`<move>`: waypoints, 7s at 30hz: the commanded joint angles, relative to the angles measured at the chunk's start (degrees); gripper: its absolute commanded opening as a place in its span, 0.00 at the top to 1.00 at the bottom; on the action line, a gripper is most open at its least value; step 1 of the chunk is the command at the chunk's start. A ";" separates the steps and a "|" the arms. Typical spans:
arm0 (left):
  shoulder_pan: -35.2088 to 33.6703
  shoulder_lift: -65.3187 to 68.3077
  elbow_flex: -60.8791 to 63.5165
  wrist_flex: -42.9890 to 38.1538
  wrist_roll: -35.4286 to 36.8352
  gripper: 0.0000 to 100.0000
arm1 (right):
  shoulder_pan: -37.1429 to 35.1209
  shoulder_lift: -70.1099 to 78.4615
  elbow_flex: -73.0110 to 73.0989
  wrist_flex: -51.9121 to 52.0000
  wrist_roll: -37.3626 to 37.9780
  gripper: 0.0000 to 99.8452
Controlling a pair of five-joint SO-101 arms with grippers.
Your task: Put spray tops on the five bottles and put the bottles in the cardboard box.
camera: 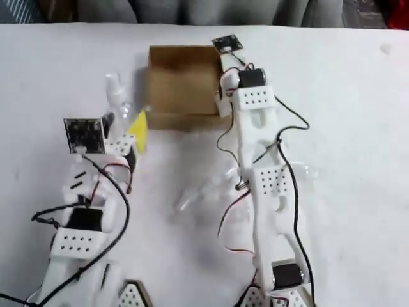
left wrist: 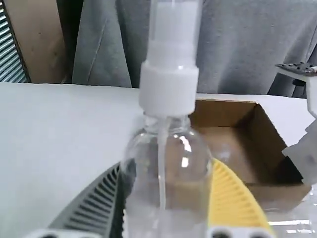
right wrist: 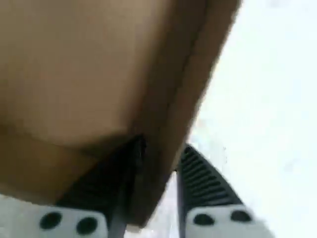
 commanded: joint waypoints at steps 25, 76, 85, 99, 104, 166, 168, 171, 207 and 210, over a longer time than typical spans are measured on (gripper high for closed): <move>-0.57 -0.04 -4.40 -1.41 0.53 0.98 | 1.80 -17.98 17.05 7.43 11.16 0.99; -0.57 -0.04 -4.04 -1.32 0.79 0.98 | 1.54 -55.43 52.84 7.34 16.00 0.93; -0.57 -0.04 -4.40 -1.76 6.07 0.98 | -7.87 -82.15 77.10 6.64 9.58 0.98; -6.20 -0.13 -4.48 -5.01 21.36 0.98 | -33.71 -111.34 121.23 -35.47 -10.55 0.98; -3.91 -0.13 -4.31 -4.66 21.27 0.98 | -40.04 -117.49 135.21 -54.02 -11.60 0.98; 10.07 -32.66 -3.25 27.60 12.31 0.98 | -30.81 -125.05 150.68 -68.62 -18.64 0.98; 10.07 -30.20 -4.40 27.08 9.67 0.98 | -30.81 -129.10 150.59 -61.93 -16.70 0.98; 8.66 -23.52 -7.21 25.05 8.35 0.98 | -30.20 -136.31 150.59 -52.70 -7.21 0.98; 9.54 50.59 -37.27 -27.25 0.70 0.98 | 22.02 -155.30 170.29 -37.14 17.58 0.98; 9.19 56.92 -38.86 -33.49 0.70 0.98 | 22.02 -155.30 170.37 -37.14 18.20 0.98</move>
